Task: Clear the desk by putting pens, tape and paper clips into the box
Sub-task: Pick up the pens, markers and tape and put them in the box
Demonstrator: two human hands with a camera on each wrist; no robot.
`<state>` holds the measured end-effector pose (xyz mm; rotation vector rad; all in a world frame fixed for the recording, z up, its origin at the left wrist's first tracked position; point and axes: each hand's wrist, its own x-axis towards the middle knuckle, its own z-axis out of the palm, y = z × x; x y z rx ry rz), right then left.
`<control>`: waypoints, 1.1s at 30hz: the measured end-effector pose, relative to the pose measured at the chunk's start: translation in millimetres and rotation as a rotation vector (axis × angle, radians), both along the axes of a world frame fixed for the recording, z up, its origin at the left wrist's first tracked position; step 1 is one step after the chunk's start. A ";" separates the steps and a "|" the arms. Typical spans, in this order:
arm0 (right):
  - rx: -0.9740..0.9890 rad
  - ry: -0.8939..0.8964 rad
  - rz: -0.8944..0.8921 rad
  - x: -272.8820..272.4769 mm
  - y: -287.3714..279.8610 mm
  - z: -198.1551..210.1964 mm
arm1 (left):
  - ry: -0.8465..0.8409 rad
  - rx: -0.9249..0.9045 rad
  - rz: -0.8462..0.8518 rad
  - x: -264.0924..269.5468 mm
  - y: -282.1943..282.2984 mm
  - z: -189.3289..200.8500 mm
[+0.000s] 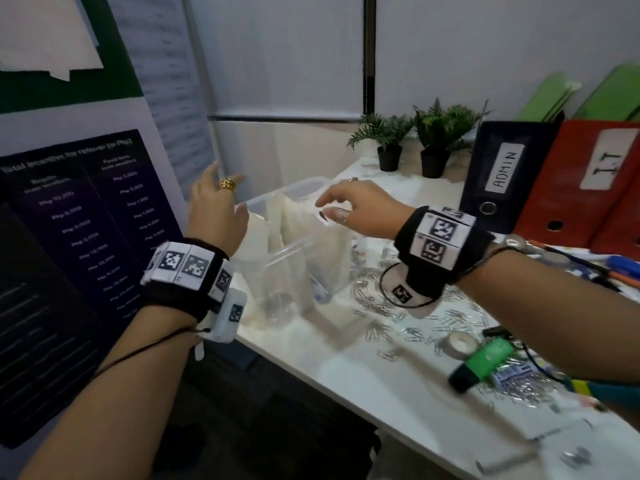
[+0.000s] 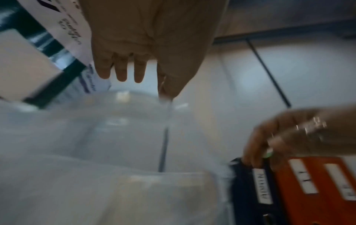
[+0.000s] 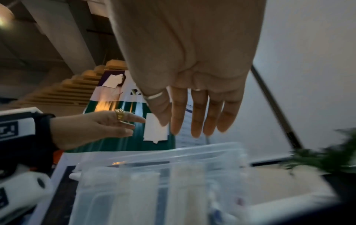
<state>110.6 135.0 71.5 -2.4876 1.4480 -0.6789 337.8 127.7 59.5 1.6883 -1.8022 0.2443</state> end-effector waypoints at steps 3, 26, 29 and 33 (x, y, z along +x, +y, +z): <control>0.145 0.091 -0.117 -69.3 39.6 -15.2 | -0.022 -0.074 -0.153 -38.1 27.2 6.5; 0.272 0.135 -0.618 -244.0 143.5 -97.6 | -0.631 0.644 -0.802 -251.4 69.6 -119.1; 0.192 0.082 -0.731 -247.2 109.8 -85.0 | -0.588 0.660 -0.803 -249.2 64.3 -125.7; 0.293 0.218 -0.722 -248.0 79.2 -80.5 | -0.579 0.663 -0.781 -250.3 64.4 -127.0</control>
